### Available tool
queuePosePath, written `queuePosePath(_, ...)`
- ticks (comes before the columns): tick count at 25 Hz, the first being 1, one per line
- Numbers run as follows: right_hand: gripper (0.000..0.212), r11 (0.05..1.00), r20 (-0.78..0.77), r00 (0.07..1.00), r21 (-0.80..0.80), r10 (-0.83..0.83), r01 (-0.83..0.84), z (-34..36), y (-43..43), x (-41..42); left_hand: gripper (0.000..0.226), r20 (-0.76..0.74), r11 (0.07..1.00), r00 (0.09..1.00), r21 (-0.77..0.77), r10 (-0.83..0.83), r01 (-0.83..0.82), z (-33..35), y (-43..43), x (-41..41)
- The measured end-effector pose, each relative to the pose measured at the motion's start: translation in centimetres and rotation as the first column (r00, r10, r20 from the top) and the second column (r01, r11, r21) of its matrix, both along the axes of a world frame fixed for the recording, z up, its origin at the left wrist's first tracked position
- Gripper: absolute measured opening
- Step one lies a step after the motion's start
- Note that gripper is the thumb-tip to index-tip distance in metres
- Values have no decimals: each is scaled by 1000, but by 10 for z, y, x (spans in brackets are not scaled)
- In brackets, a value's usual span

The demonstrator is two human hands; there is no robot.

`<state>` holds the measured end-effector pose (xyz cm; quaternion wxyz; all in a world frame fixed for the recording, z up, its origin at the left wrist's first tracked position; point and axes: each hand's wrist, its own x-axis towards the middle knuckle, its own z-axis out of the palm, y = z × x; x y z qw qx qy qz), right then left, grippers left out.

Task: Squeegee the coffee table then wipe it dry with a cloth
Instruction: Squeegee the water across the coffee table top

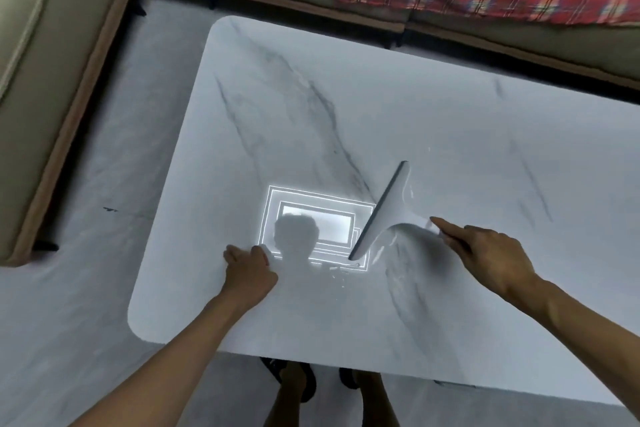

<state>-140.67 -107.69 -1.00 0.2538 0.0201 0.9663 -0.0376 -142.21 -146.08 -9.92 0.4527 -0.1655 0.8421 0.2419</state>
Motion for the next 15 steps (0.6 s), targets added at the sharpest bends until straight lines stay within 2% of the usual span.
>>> queuePosePath(3, 42, 996, -5, 997, 26, -80, 80, 21, 15, 28, 14, -100, 999, 995, -3, 31, -32, 7, 10, 9)
queuePosePath(5, 46, 998, -29, 999, -50, -30, 29, 26, -4, 30, 14, -183, 993, 977, 40, 113, -107, 16, 17, 20)
queuePosePath(7, 57, 974, -40, 989, -171, 145, -150, 15, -43, 28, 17, -212, 971, 947, 57, 240, -233, 24, 19, 31)
queuePosePath(9, 50, 887, -40, 928, -281, 371, -367, -8, -94, 30, 18, -249, 939, 907, 38, 340, -341, 27, 16, 43)
queuePosePath(11, 42, 787, -21, 838, -333, 545, -520, -31, -138, 46, 12, -290, 922, 884, -15, 367, -387, 28, 15, 57)
queuePosePath(13, 46, 757, -33, 802, -309, 597, -576, -46, -149, 58, 5, -283, 927, 896, -57, 342, -372, 26, 20, 72)
queuePosePath(15, 48, 785, -71, 825, -269, 561, -558, -50, -123, 67, 12, -235, 955, 937, -83, 257, -283, 22, 34, 90)
